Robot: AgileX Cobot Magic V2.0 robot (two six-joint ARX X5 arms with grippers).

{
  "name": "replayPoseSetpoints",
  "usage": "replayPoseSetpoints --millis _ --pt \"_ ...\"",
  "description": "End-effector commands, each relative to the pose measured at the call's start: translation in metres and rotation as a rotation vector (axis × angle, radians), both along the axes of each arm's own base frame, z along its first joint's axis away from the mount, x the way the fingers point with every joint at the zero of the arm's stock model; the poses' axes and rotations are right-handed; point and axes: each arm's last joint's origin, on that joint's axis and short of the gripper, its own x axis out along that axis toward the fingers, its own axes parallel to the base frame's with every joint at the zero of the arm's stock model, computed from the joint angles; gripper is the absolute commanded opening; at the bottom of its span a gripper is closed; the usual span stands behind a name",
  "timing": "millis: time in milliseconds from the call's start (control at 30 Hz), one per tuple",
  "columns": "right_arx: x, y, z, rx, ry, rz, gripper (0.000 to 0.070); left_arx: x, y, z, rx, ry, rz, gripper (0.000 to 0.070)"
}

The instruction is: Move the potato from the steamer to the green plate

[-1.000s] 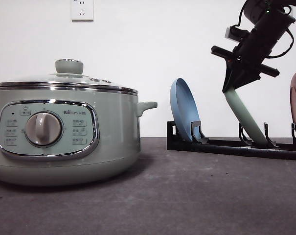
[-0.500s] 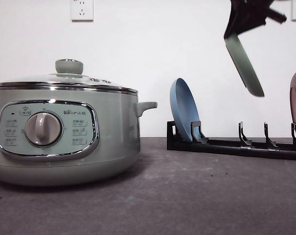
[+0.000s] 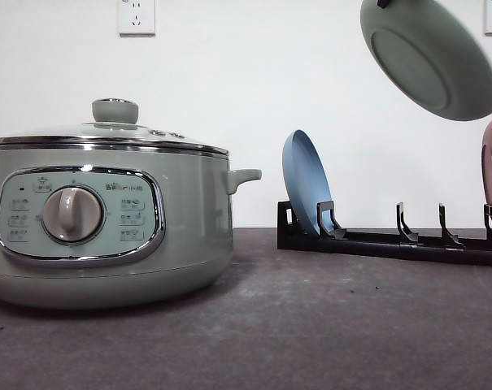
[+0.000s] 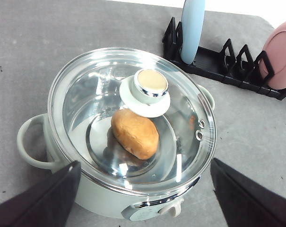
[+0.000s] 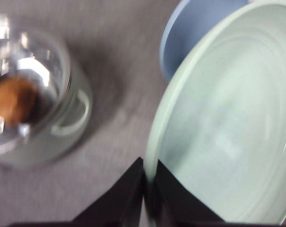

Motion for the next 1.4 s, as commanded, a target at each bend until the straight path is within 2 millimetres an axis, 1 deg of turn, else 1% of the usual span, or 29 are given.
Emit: replayPoseSetpoints --millis 0,133,267,400,500,633,767,967,1167,1367 --pt "-0.006 0.010 -0.001 -0.045 -0.013 0.053 0.0004 -0.001 0.000 0.008 0.001 -0.036 -0.008 0.0560" --pt "-0.021 0.030 -0.023 -0.143 0.033 0.102 0.0004 -0.001 0.000 0.008 0.001 -0.035 -0.008 0.0560" --pt "-0.035 0.051 -0.057 -0.241 0.103 0.179 0.0004 -0.001 0.000 0.008 0.001 -0.036 -0.008 0.0560" --pt "-0.050 0.070 -0.092 -0.348 0.129 0.241 0.0004 -0.001 0.000 0.008 0.001 -0.036 -0.008 0.0560" --pt "-0.063 0.080 -0.114 -0.409 0.142 0.280 0.0004 -0.001 0.000 0.008 0.001 -0.035 -0.008 0.0560" --pt "-0.075 0.090 -0.138 -0.447 0.151 0.319 0.0004 -0.001 0.000 0.008 0.001 -0.036 -0.008 0.0560" --pt "-0.082 0.098 -0.158 -0.487 0.182 0.351 0.0004 -0.001 0.000 0.008 0.001 -0.035 -0.008 0.0560" --pt "-0.086 0.109 -0.186 -0.546 0.234 0.387 0.0004 -0.001 0.000 0.008 0.001 -0.035 -0.008 0.0560" --pt "-0.086 0.121 -0.205 -0.579 0.268 0.404 0.0004 -0.001 0.000 0.008 0.001 -0.035 -0.008 0.0560" --pt "-0.083 0.129 -0.222 -0.579 0.342 0.429 0.0006 -0.001 0.000 0.008 0.001 -0.035 -0.008 0.0560"
